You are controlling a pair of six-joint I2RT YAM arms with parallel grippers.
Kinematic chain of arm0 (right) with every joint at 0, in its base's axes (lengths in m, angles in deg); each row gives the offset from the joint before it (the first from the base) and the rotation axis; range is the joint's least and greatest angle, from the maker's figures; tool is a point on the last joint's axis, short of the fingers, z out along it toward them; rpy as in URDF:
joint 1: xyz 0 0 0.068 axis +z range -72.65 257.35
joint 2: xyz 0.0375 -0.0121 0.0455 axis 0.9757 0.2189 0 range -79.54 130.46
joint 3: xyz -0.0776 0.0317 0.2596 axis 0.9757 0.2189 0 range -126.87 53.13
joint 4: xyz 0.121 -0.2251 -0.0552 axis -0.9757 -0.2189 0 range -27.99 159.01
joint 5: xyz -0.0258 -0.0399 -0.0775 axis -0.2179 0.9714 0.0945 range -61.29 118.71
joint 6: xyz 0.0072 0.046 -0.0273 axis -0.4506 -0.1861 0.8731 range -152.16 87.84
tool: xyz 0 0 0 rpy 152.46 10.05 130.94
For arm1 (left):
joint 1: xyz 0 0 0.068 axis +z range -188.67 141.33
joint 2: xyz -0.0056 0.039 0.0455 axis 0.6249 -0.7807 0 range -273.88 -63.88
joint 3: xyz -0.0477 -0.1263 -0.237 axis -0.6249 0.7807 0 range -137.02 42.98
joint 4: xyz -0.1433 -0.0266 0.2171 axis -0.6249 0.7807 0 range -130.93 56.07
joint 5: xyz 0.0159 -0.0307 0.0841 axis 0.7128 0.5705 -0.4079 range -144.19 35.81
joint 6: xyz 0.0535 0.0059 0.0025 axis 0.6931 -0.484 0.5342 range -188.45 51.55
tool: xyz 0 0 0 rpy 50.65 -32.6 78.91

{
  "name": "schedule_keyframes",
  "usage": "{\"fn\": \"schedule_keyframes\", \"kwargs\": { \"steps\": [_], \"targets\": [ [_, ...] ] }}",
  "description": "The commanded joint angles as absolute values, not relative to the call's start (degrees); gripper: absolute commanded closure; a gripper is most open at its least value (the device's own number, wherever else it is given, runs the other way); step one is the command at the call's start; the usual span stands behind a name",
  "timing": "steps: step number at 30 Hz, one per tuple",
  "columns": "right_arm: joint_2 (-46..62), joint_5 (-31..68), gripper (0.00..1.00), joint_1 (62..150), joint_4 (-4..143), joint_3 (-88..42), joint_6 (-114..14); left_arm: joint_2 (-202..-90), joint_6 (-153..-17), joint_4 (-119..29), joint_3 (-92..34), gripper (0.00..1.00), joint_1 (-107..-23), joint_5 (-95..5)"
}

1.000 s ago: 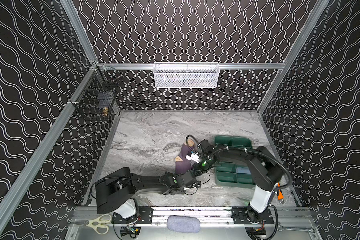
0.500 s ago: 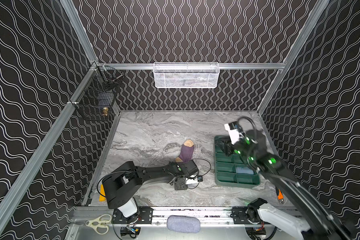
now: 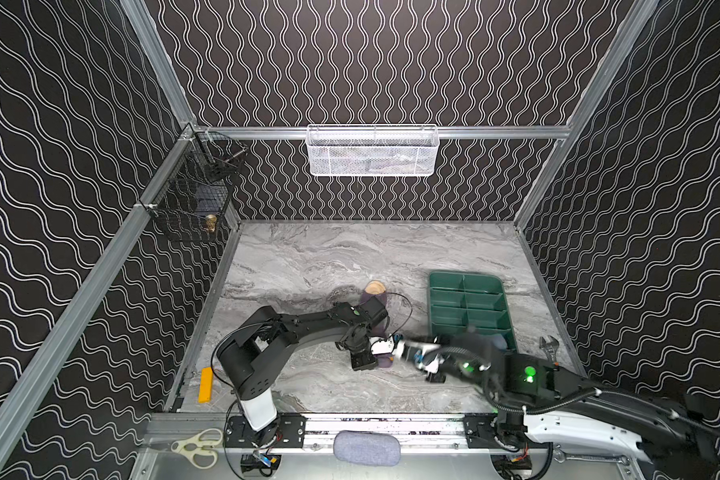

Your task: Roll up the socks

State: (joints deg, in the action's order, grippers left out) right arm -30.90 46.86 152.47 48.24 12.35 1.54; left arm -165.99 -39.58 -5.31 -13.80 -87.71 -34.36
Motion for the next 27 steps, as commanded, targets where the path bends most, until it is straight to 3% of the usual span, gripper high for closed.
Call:
{"fn": "schedule_keyframes", "kwargs": {
  "steps": [1,4,11,20,27],
  "targets": [
    [-24.75,58.43,0.64,160.32,45.71,13.83,8.79,-170.83,-39.98,1.52,-11.91,1.0,-86.43,-39.48],
    [-17.85,62.5,0.65,164.24,49.9,15.71,5.96,-171.21,-39.91,1.1,-11.64,1.0,-85.72,-41.0],
    [-9.99,58.44,0.6,162.56,69.6,23.76,11.15,-171.28,-40.09,0.84,-11.58,1.0,-85.66,-42.22],
    [-0.73,51.17,0.59,151.9,74.8,23.36,12.18,-170.94,-40.07,0.73,-11.81,1.0,-85.74,-41.36],
    [4.79,48.58,0.59,150.43,75.05,21.16,14.26,-170.49,-40.21,0.73,-11.87,1.0,-85.89,-41.27]
  ]
}}
